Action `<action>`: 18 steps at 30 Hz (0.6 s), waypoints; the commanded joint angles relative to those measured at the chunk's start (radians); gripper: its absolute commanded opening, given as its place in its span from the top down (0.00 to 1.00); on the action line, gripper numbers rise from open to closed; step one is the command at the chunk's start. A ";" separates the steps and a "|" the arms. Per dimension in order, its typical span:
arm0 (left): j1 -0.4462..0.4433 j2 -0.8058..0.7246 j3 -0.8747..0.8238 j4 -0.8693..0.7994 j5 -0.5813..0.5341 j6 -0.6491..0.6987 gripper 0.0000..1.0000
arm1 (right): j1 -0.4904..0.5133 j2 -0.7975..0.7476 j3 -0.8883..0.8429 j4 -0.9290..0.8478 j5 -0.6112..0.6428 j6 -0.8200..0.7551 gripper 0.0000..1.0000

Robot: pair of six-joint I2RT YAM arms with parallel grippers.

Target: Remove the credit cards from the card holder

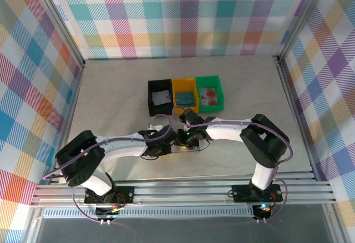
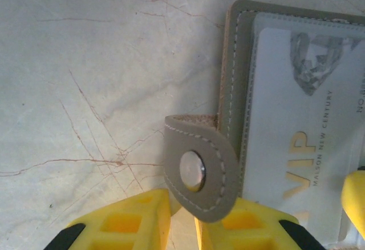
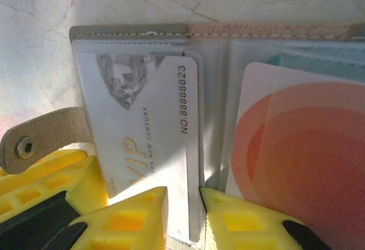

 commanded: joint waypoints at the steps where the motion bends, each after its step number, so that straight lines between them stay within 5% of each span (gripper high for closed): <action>1: -0.041 0.239 -0.125 0.175 0.306 -0.026 0.80 | 0.007 0.033 -0.046 0.132 -0.074 -0.022 0.78; 18: -0.041 0.249 -0.122 0.185 0.314 -0.022 0.80 | 0.007 -0.028 -0.091 0.264 -0.169 -0.019 0.79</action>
